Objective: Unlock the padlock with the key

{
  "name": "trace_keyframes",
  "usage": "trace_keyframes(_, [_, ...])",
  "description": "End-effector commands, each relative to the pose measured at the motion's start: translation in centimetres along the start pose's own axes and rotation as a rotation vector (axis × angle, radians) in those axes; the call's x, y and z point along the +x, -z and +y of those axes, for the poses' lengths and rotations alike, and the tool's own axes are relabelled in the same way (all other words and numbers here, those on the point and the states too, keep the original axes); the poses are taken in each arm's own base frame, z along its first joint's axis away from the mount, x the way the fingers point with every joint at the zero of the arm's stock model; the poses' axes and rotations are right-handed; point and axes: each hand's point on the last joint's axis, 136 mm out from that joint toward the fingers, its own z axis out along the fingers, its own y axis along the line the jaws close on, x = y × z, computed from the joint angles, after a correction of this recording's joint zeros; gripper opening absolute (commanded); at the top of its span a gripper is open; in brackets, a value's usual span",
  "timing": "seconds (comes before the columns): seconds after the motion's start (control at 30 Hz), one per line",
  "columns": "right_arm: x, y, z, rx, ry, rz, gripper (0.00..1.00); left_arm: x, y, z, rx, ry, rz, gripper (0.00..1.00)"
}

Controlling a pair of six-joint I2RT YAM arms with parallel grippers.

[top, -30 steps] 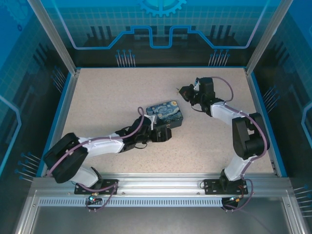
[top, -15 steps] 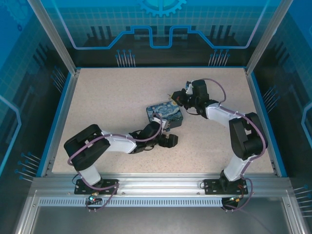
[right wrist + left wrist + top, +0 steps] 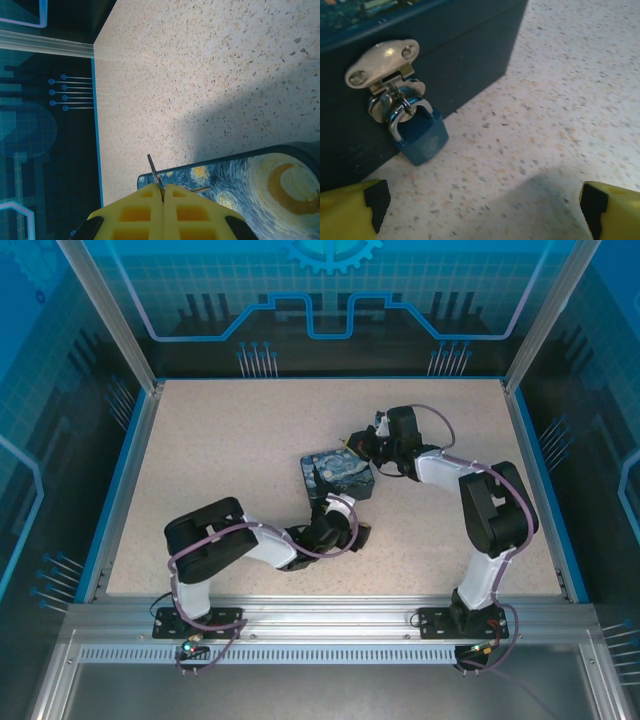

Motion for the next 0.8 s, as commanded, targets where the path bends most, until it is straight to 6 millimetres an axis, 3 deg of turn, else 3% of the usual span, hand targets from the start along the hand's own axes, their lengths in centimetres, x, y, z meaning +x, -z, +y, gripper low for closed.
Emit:
trace_keyframes(0.0, [0.2, -0.6, 0.8, -0.027, 0.029, 0.017, 0.00, -1.7, -0.6, 0.5, -0.060, -0.009, -0.078, 0.99])
trace_keyframes(0.4, [0.5, -1.2, -0.2, -0.010, 0.011, 0.032, 0.00, -3.4, -1.3, -2.9, 0.116, 0.051, -0.069, 0.99])
trace_keyframes(0.77, [0.6, -1.4, -0.7, 0.000, -0.002, 0.035, 0.00, -4.9, -2.0, -1.4, 0.243, 0.295, -0.050, 0.99])
